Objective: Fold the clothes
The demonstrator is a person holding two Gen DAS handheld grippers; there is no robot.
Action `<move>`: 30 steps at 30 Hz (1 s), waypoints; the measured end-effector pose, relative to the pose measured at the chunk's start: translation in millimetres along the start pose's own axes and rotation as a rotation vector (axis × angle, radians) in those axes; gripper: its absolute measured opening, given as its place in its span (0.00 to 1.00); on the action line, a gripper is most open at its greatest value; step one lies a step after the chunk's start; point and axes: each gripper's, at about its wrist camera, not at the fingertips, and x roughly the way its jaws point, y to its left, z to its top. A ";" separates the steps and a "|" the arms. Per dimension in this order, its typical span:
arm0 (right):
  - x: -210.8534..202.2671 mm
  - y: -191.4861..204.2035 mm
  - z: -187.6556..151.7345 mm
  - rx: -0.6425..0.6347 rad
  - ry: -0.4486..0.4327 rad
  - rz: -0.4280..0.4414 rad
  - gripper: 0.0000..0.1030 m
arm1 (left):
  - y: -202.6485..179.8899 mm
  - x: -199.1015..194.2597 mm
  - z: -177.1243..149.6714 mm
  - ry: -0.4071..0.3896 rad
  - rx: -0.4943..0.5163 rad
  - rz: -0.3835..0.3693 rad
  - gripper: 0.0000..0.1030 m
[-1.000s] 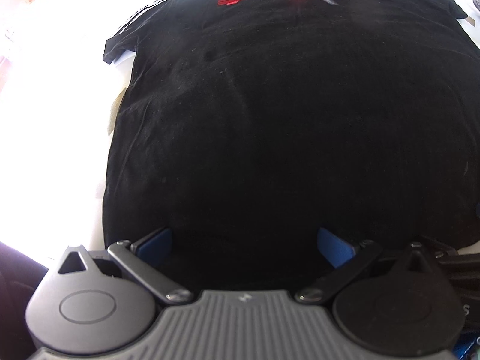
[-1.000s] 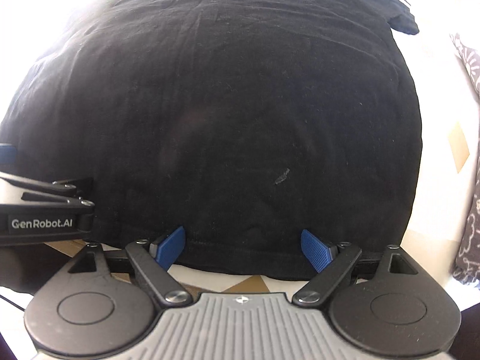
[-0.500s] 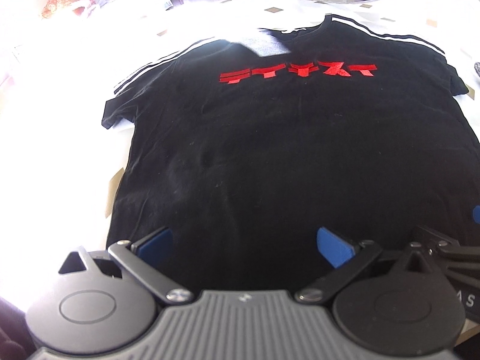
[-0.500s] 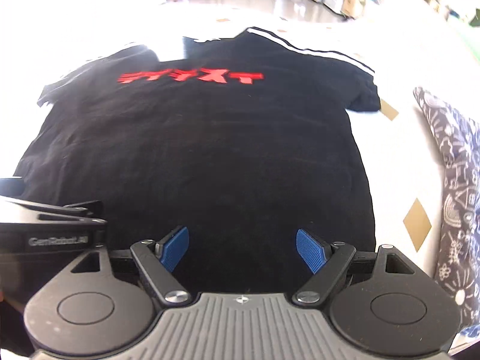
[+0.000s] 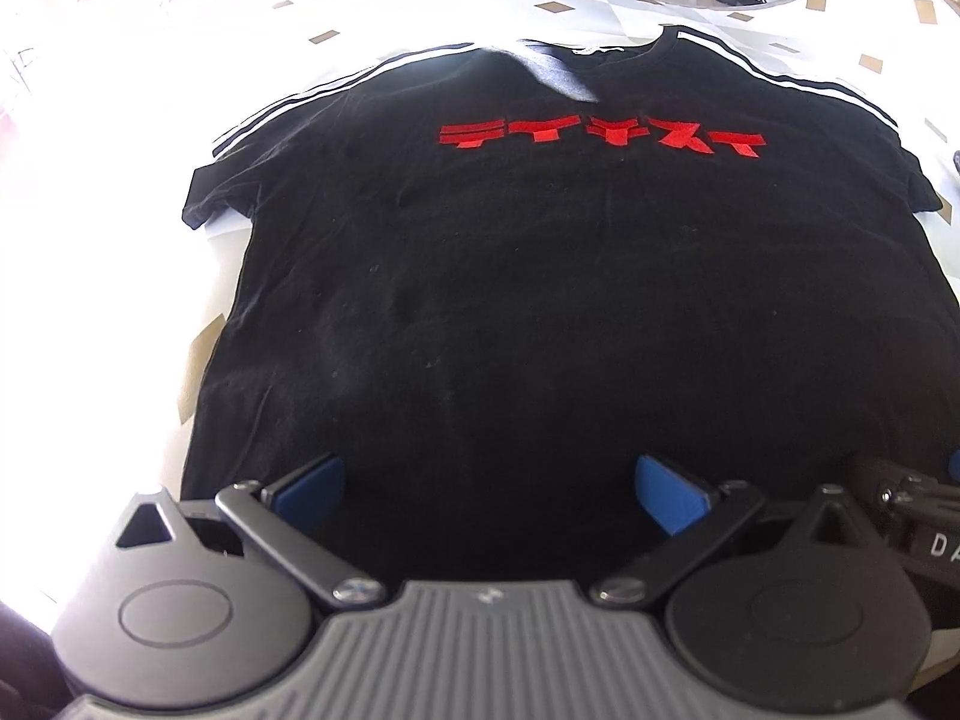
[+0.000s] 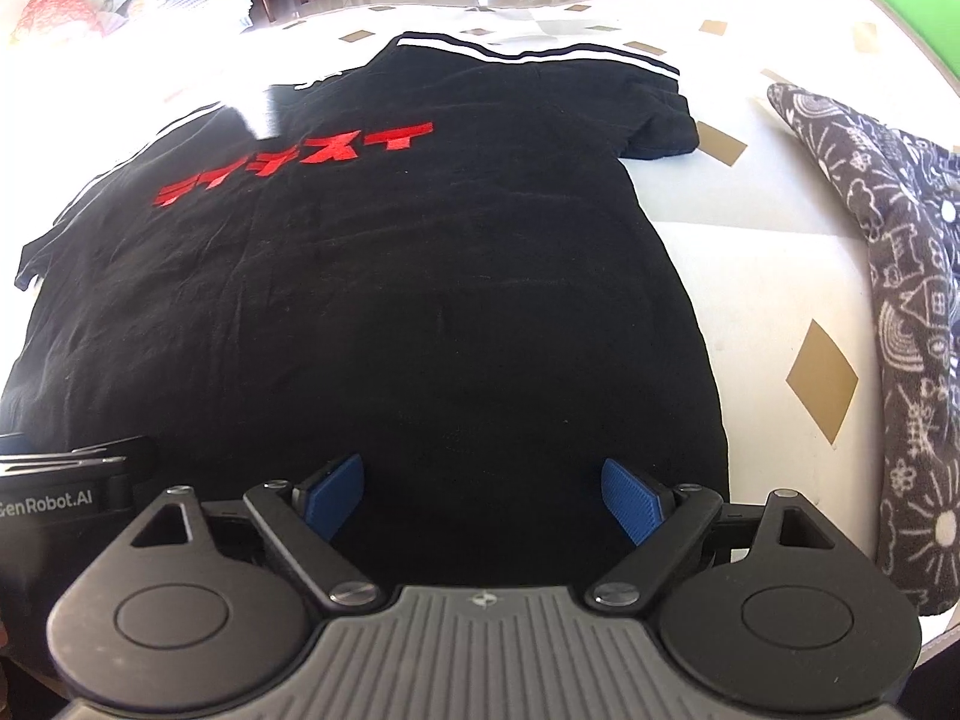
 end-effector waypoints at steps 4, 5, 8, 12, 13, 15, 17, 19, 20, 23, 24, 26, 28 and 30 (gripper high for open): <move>3.9 -1.2 1.7 0.013 0.011 -0.009 0.86 | 3.2 1.4 2.0 0.012 -0.015 0.001 1.00; 4.7 -1.6 1.8 0.017 0.013 -0.010 0.87 | 4.4 1.4 2.8 0.014 -0.023 0.000 1.00; 8.1 -2.0 1.4 0.033 0.021 -0.015 0.91 | 6.4 1.5 4.5 0.023 -0.040 -0.001 1.00; 11.1 -0.6 1.5 0.037 0.052 -0.005 0.96 | 3.7 3.9 5.1 0.032 -0.040 0.003 1.00; 11.7 0.5 2.4 0.032 0.066 -0.004 0.96 | 4.3 4.0 4.6 0.036 -0.041 0.004 1.00; 13.8 3.5 6.6 0.009 0.104 -0.005 0.96 | 4.2 5.1 4.4 0.043 -0.042 0.005 1.00; 15.9 3.8 12.0 -0.018 0.136 0.002 0.96 | 4.5 5.6 5.2 0.054 -0.042 0.004 1.00; 17.8 3.1 17.0 -0.039 0.166 0.011 0.96 | 4.4 5.7 7.1 0.057 -0.043 0.003 1.00; 18.5 3.0 19.9 -0.056 0.178 0.016 0.96 | 4.1 5.4 8.3 0.054 -0.044 0.002 1.00; 19.2 5.2 29.4 -0.135 0.204 0.030 0.94 | 3.2 4.4 12.1 0.044 -0.047 0.000 1.00; 18.4 5.7 33.4 -0.164 0.201 0.036 0.93 | 3.0 4.1 13.3 0.040 -0.048 0.000 1.00; 16.3 5.5 42.2 -0.214 0.185 0.055 0.91 | 3.8 7.2 17.8 0.044 -0.056 -0.021 1.00; 15.2 3.9 50.0 -0.240 0.162 0.078 0.89 | 5.5 8.9 23.4 0.037 -0.068 -0.030 1.00; 16.7 2.1 58.0 -0.254 0.149 0.102 0.88 | 6.5 9.3 32.0 0.025 -0.061 -0.045 1.00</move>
